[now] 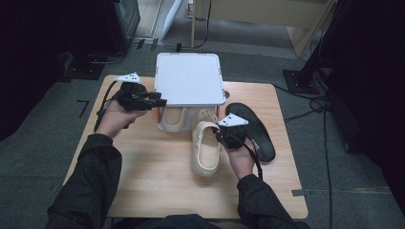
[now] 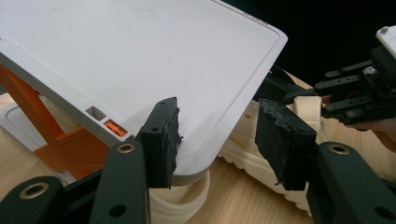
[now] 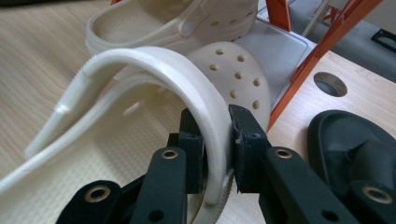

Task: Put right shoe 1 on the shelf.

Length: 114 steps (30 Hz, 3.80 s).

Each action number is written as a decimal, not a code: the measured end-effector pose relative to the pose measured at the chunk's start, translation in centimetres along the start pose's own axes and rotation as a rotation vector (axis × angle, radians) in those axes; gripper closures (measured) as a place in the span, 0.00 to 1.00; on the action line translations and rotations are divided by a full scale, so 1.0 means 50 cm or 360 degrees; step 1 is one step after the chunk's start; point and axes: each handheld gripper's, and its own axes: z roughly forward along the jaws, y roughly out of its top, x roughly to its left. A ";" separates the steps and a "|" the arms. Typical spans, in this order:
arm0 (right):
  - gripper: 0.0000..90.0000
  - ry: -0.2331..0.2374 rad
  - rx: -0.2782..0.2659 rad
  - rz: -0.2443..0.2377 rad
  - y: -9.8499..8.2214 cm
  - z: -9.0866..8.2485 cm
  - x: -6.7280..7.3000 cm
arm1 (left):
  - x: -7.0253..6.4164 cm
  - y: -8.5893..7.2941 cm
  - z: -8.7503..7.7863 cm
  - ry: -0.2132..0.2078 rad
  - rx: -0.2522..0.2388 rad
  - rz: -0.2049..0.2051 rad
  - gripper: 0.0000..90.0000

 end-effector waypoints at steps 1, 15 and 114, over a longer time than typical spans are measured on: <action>0.85 -0.0015 -0.0003 -0.0014 0.000 0.004 0.001 | 0.000 0.000 0.000 -0.0002 -0.0001 -0.0002 0.55; 0.67 0.0140 -0.0015 0.0099 -0.006 0.022 0.001 | 0.000 0.000 0.000 0.0003 -0.0001 -0.0002 0.55; 0.90 0.0513 0.0267 0.0029 -0.134 -0.039 0.176 | 0.003 0.015 0.004 0.0083 0.0072 0.0050 0.71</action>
